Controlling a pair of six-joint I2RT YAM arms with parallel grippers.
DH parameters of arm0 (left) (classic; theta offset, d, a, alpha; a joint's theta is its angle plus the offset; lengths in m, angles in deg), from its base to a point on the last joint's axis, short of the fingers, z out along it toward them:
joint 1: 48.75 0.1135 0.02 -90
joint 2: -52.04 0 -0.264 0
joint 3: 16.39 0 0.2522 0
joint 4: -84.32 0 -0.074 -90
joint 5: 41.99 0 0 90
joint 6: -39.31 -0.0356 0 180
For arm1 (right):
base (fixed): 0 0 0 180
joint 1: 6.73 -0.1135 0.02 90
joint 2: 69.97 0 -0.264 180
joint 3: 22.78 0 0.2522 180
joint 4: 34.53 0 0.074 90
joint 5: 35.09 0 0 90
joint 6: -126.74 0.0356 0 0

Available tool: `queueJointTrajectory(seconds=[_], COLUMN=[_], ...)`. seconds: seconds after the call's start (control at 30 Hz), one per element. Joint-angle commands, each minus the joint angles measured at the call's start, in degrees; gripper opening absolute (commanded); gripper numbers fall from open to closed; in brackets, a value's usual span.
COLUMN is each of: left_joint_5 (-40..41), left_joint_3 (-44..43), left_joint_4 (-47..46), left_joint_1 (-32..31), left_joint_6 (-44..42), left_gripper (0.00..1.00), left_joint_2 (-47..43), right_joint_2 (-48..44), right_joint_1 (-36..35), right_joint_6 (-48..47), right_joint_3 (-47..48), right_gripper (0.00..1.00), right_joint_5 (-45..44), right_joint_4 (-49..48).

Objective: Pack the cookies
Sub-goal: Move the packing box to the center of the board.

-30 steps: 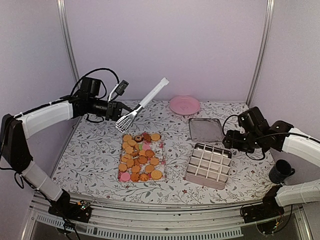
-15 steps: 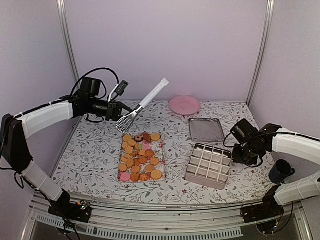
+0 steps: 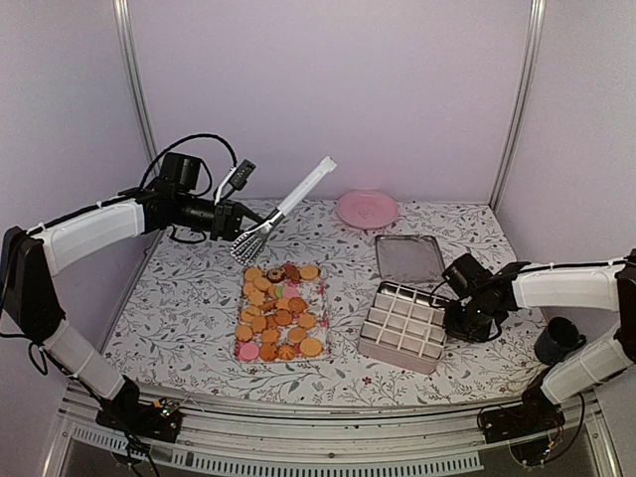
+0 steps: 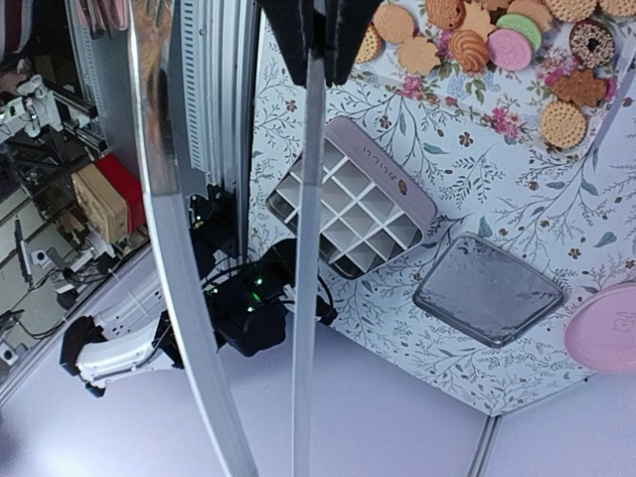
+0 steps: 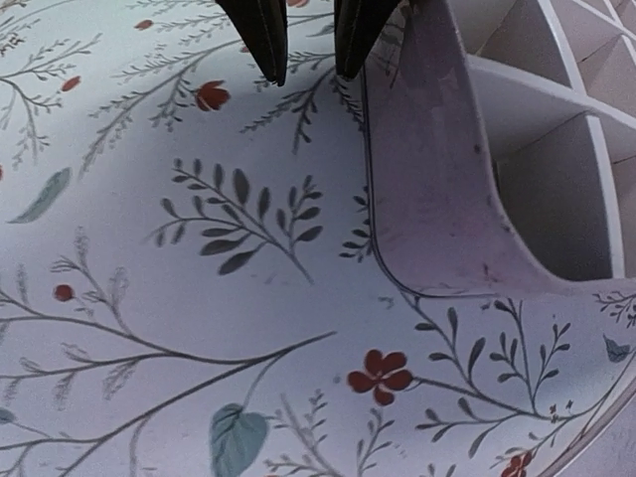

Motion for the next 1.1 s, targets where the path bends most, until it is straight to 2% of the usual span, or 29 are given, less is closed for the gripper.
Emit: queueJointTrajectory(seconds=[0.0,0.17,0.3,0.47,0.6,0.67,0.73,0.83,0.87,0.9,0.97,1.07], left_joint_5=[0.2,0.6,0.6,-0.2,-0.6,-1.0,-1.3,-2.7,-3.3,-4.0,-5.0,-5.5], left_joint_3=[-2.0,-2.4,-2.5,-2.5,-2.1,-2.0,-1.9,-1.7,-1.7,-1.6,-1.0,0.1], left_joint_4=[0.4,1.3,2.1,3.4,3.8,4.0,4.2,4.3,4.2,4.2,4.0,3.4], left_joint_1=[0.4,0.4,0.5,0.4,0.5,0.4,0.4,0.2,0.1,-0.1,-0.6,-1.8], left_joint_6=[-1.9,-3.0,-3.8,-4.9,-5.3,-5.3,-5.5,-5.4,-5.3,-5.3,-5.3,-5.2], left_gripper=[0.0,0.0,0.0,0.0,0.0,0.0,0.0,0.0,0.0,0.0,0.0,0.0], left_joint_2=[-1.9,-1.3,-0.9,-0.4,-0.3,-0.3,-0.4,-0.5,-0.4,-0.4,-0.3,-0.2], right_joint_2=[5.5,12.6,18.0,19.4,20.2,18.5,13.2,3.8,1.0,-1.7,-4.4,-1.7], right_joint_1=[-0.2,-1.9,-2.6,-2.6,-2.5,-2.4,-2.2,-2.2,-2.3,-2.4,-2.5,-3.3], right_joint_6=[0.5,0.9,-2.6,-11.9,-18.1,-19.9,-21.6,-24.5,-25.3,-25.6,-24.8,-22.4], right_joint_3=[3.7,11.2,16.7,19.4,22.5,24.4,24.7,21.7,19.3,16.8,12.9,15.0], right_gripper=[0.15,0.14,0.16,0.34,0.36,0.4,0.51,0.81,0.94,1.0,0.99,0.99], right_joint_5=[7.0,8.1,8.2,10.7,12.1,9.0,7.8,13.5,18.1,23.1,31.1,40.5], right_joint_4=[-11.1,-14.0,-14.7,-20.0,-19.1,-16.3,-16.5,-24.9,-30.5,-37.0,-50.9,-57.9])
